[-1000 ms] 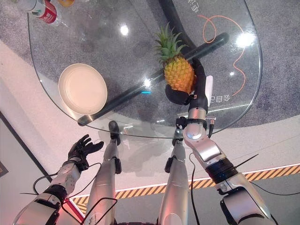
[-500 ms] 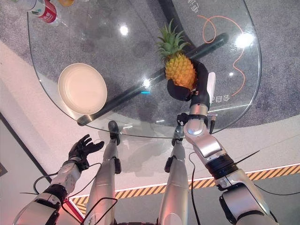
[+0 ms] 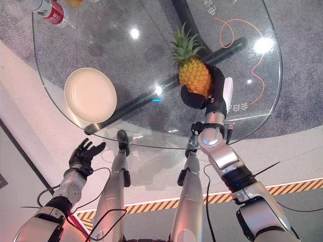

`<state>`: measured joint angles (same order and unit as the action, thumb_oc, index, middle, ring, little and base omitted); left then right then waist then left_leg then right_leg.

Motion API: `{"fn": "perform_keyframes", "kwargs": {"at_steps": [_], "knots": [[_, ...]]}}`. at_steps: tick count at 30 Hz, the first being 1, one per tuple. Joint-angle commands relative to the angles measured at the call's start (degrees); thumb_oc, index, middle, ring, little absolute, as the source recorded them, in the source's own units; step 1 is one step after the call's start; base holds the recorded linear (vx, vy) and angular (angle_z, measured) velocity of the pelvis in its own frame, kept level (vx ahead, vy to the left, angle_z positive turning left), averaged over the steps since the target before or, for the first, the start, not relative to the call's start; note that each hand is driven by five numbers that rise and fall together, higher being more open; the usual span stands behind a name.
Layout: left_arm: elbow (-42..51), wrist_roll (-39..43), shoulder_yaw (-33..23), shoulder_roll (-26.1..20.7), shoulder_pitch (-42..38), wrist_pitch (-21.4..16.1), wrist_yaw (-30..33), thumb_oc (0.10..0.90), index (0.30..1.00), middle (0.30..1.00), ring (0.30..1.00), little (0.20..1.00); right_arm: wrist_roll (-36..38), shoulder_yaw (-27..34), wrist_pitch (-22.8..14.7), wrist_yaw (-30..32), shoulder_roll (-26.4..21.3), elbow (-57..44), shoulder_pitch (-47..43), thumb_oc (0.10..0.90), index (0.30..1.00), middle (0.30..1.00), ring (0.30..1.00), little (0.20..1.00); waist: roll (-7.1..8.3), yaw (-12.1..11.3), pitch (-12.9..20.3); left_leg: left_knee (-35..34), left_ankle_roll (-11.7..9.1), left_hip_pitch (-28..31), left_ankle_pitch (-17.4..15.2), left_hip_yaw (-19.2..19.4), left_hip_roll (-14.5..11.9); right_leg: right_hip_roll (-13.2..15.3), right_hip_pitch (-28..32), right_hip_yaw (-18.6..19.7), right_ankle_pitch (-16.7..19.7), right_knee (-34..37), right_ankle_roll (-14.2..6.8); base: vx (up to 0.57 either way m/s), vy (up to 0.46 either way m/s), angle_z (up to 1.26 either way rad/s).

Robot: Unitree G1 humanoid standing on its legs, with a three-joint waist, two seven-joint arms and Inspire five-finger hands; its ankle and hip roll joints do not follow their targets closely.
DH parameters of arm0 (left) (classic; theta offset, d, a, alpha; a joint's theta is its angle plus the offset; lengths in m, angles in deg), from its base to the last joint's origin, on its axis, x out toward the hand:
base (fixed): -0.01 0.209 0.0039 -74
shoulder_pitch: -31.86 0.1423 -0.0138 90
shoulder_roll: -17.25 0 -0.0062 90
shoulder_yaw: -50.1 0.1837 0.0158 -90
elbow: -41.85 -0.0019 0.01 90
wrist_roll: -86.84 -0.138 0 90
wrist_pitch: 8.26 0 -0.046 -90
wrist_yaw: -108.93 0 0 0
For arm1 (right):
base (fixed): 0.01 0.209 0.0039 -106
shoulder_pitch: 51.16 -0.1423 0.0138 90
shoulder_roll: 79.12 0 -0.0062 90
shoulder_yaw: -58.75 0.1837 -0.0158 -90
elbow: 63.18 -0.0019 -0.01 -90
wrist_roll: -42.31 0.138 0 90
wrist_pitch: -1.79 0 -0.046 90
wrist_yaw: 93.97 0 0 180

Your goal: Pick up the fruit to the plate

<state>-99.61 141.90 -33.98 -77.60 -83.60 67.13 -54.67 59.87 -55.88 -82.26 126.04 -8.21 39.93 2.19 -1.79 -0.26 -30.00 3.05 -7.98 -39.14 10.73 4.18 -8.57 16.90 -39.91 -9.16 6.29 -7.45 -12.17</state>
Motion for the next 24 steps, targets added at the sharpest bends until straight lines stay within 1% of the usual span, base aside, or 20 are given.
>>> {"fn": "perform_keyframes", "kwargs": {"at_steps": [1, 2, 3, 5, 6, 7, 10, 12, 17, 19, 20, 21, 24], "knots": [[-1.2, 3.6, -4.2, -4.6, -0.8, -6.0, 9.2, 0.800, 0.900, 0.900, 0.900, 0.900, -2.5, 1.4, 0.6, 1.2, -2.0, 0.5, 2.7, 0.100, 0.300, 0.300, 0.300, 0.200, 0.52, -0.9, 0.2, 1.4, -0.4, 0.3, -1.2, -1.0, -0.4, -0.2, -3.3, -2.7, 2.7, -4.1, 0.4, -0.01, -0.030, 0.04], [-0.2, 3.5, -6.2, -5.1, -1.8, -8.7, 12.2, 0.800, 0.900, 0.900, 0.900, 0.900, -2.5, 1.3, 0.0, 1.1, -1.9, 0.1, 2.4, 0.100, 0.300, 0.300, 0.300, 0.200, 0.72, -1.0, 0.2, 1.1, -0.5, 0.6, -1.1, -1.0, -0.5, -0.2, -3.0, -2.8, 2.6, -3.9, 0.4, -0.01, -0.022, 0.04], [0.3, 3.3, -6.8, -5.3, -2.1, -9.5, 12.9, 0.800, 0.900, 0.900, 0.900, 0.900, -2.6, 1.2, -0.3, 1.1, -1.9, 0.0, 2.2, 0.100, 0.300, 0.300, 0.300, 0.200, 0.73, -1.0, 0.2, 1.0, -0.5, 0.7, -1.1, -1.0, -0.6, -0.2, -2.9, -2.8, 2.6, -3.9, 0.4, 0.00, 0.000, 0.00], [2.8, 2.1, -8.2, -6.1, -3.9, -13.0, 16.1, 0.800, 0.900, 0.900, 0.900, 0.900, -3.3, 0.9, -0.7, 1.5, -1.9, -1.1, 1.5, 0.100, 0.300, 0.300, 0.300, 0.200, 0.75, -1.0, 0.2, 0.3, -0.7, 1.3, -1.0, -0.7, -0.7, -0.2, -2.5, -2.8, 2.5, -3.6, 0.5, 0.00, 0.000, 0.00], [3.2, 2.1, -8.3, -6.2, -4.1, -13.4, 16.3, 0.800, 0.900, 0.900, 0.900, 0.900, -3.4, 1.0, -0.8, 1.4, -2.0, -1.4, 1.4, 0.100, 0.300, 0.300, 0.300, 0.200, 0.74, -0.9, 0.2, 0.3, -0.7, 1.3, -1.0, -0.7, -0.7, -0.1, -2.5, -2.8, 2.5, -3.7, 0.5, 0.00, 0.000, 0.00], [5.7, 0.8, -8.9, -6.5, -4.9, -15.7, 17.7, 0.800, 0.900, 0.900, 0.900, 0.900, -4.1, 1.4, -0.2, 1.9, -2.0, -3.0, 1.5, 0.100, 0.300, 0.300, 0.300, 0.200, 0.73, -0.9, 0.2, 0.2, -0.8, 1.5, -1.0, -0.7, -0.8, -0.1, -2.4, -2.8, 2.4, -3.7, 0.5, 0.00, 0.000, 0.00], [9.7, 0.3, -9.5, -6.9, -5.8, -18.3, 19.6, 0.800, 0.900, 0.900, 0.900, 0.900, -5.2, 2.2, 0.3, 2.3, -1.9, -5.5, 2.0, 0.100, 0.300, 0.300, 0.300, 0.200, 0.60, -0.7, 0.2, -0.1, -0.9, 1.5, -0.9, -0.5, -0.8, -0.2, -2.4, -2.6, 2.2, -3.7, 0.5, 0.00, 0.000, 0.00], [12.4, 0.3, -10.2, -6.6, -6.4, -19.6, 20.3, 0.800, 0.900, 0.900, 0.900, 0.900, -6.4, 2.9, 0.4, 2.2, -1.7, -6.7, 2.1, 0.100, 0.300, 0.300, 0.300, 0.200, 0.53, -0.7, 0.2, -0.2, -0.9, 1.5, -0.9, -0.5, -0.8, -0.2, -2.4, -2.5, 2.1, -3.8, 0.6, 0.00, 0.000, 0.00], [18.7, -1.7, -11.4, -6.4, -7.7, -23.6, 22.0, 0.800, 0.900, 0.900, 0.900, 0.900, -10.6, 4.2, -1.5, 1.8, -1.3, -9.7, 1.9, 0.100, 0.300, 0.300, 0.300, 0.200, 0.43, -0.6, 0.2, -0.3, -0.9, 0.9, -0.5, -0.2, -1.0, -0.3, -2.8, -2.5, 2.1, -3.7, 0.8, 0.00, 0.006, 0.00], [21.3, -5.4, -11.4, -5.9, -7.7, -25.7, 21.9, 0.800, 0.900, 0.900, 0.900, 0.900, -12.6, 4.4, -1.9, 2.2, -1.1, -11.1, 1.9, 0.100, 0.300, 0.300, 0.300, 0.200, 0.40, -0.5, 0.2, -0.4, -0.9, 0.9, -0.6, 0.0, -1.1, -0.4, -2.7, -2.4, 1.9, -3.7, 0.8, 0.00, 0.016, -0.01], [22.4, -6.3, -11.3, -5.7, -7.6, -25.7, 22.2, 0.800, 0.900, 0.900, 0.900, 0.900, -13.0, 4.5, -1.9, 2.2, -1.0, -11.5, 2.1, 0.100, 0.300, 0.300, 0.300, 0.200, 0.38, -0.6, 0.2, -0.4, -0.9, 1.3, -1.0, 0.0, -1.1, -0.4, -2.3, -2.4, 1.5, -3.8, 0.7, 0.00, 0.000, 0.00], [25.1, -6.9, -11.2, -5.0, -7.7, -25.7, 21.2, 0.800, 0.900, 0.900, 0.900, 0.900, -14.2, 5.0, -2.5, 2.3, -0.9, -12.6, 2.3, 0.100, 0.300, 0.300, 0.300, 0.200, 0.25, -0.7, 0.2, -0.3, -0.8, 0.8, -0.7, 0.0, -1.0, -0.4, -2.7, -2.4, 1.8, -3.7, 0.8, 0.00, 0.000, 0.00], [28.9, -6.8, -11.1, -3.3, -7.7, -25.7, 16.9, 0.800, 0.900, 0.900, 0.900, 0.900, -17.2, 5.8, -3.7, 1.6, -0.6, -13.7, 2.4, 0.100, 0.300, 0.300, 0.300, 0.200, 0.05, -0.8, 0.2, -0.2, -0.8, 0.9, -0.8, 0.1, -0.9, -0.2, -2.4, -2.4, 1.6, -3.7, 0.7, 0.00, 0.000, 0.00]]}}
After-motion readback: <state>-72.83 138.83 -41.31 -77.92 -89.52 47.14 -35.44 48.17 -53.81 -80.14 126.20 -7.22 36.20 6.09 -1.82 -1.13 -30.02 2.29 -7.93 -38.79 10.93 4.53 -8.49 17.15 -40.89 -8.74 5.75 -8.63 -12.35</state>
